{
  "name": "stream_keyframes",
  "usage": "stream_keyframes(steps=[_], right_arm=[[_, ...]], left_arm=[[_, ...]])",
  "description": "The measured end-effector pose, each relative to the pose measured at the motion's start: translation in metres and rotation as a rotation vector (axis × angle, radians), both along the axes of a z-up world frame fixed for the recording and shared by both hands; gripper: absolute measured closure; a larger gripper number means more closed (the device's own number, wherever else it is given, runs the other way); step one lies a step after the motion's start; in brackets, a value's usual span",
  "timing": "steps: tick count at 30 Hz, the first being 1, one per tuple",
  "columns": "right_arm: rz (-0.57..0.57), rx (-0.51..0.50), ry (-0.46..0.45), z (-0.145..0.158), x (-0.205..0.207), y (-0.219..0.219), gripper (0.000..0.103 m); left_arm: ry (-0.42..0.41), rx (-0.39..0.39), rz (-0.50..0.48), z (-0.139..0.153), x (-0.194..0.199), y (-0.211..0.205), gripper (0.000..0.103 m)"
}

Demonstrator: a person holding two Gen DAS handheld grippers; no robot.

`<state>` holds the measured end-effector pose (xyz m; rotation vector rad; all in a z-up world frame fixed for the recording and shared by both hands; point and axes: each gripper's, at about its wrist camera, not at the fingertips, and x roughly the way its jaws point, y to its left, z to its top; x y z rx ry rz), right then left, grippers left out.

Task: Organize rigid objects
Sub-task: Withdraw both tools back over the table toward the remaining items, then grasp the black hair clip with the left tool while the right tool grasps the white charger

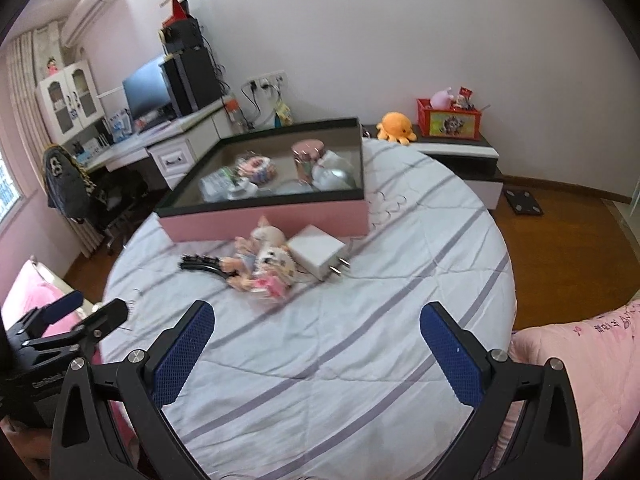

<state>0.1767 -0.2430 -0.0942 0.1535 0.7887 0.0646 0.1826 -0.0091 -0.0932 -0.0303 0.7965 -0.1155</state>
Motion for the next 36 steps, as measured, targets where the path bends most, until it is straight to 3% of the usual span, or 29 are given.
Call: stream_keyframes(steps=[14,19,33,36], right_arm=[[-0.004,-0.053,0.11,-0.042,0.052,-0.022,0.0],[0.012,-0.066,0.14,-0.054,0.071,-0.021,0.0],[0.138,-0.16,0.152,-0.066,0.108,0.0,0.0],[0.155,-0.154,0.146,-0.067,0.113,0.002,0.007]], left_arm=[[0.131,0.035,-0.082,-0.053,0.073,-0.028,0.0],[0.162,0.081,-0.103,-0.069,0.094,-0.04,0.0],[0.16,0.082,-0.12,-0.07,0.119,-0.039,0.0],[0.156,0.072,-0.132,-0.069,0.125,-0.038,0.006]])
